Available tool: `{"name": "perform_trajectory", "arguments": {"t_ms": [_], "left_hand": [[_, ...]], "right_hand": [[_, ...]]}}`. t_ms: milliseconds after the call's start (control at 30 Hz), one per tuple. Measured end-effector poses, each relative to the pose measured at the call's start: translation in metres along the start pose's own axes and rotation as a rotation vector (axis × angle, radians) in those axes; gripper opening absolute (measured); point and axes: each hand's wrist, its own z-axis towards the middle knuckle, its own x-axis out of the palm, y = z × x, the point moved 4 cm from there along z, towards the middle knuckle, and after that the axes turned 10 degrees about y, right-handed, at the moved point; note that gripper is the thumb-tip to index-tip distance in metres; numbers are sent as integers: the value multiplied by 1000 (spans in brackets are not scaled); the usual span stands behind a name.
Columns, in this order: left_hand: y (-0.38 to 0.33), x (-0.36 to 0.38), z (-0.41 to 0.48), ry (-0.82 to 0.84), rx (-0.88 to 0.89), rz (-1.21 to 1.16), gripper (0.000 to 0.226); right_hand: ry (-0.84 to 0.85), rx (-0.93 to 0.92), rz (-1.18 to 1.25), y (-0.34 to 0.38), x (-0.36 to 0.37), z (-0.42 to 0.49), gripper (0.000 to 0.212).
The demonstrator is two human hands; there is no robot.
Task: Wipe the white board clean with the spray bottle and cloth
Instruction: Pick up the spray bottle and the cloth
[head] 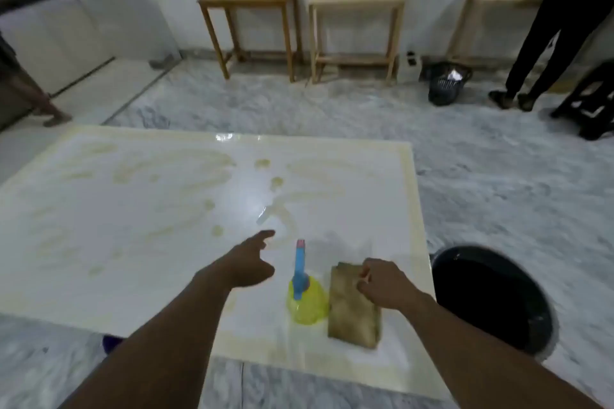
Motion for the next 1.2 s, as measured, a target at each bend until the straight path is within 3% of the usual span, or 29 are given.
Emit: {"name": "perform_trajectory", "arguments": {"t_ms": [100,167,300,367,500,567,633,733,800,867,967,1067,1133,1200], "left_hand": [[9,51,0,233,1,-10,122],[2,78,2,222,87,-43,131],[-22,94,1,-197,166,-141,70],[-28,94,-1,-317,167,-196,52],[-27,75,-13,-375,157,-220,35],[-22,58,-21,-406,163,-240,22],[-16,43,-27,-392,158,-306,14],[-5,17,-38,-323,192,-361,11],[0,-2,-45,-286,233,-355,8],[3,-20,-49,-255,260,-342,11],[1,-45,-56,-201,330,-349,18],[-12,-64,-63,-128,433,-291,29],[-22,-69,-66,-78,475,-194,29],[-27,-72,-70,-9,510,-158,19]], "right_hand": [[80,78,-102,-10,47,11,51],[83,123,-220,-9,71,10,70],[-97,158,-347,1,88,10,88],[-127,202,-368,3,93,17,83],[-229,174,-432,9,92,23,45],[-210,138,-376,18,89,21,36],[-197,172,-61,15,77,19,26],[-139,218,817,2,59,9,25],[-86,52,1366,2,50,-1,34],[49,-232,1728,19,39,-14,49],[71,-513,1859,54,29,-28,58],[88,-693,1860,88,31,-36,90],[220,-707,1936,116,26,-37,106],[160,-567,2014,121,34,-32,101]]}}
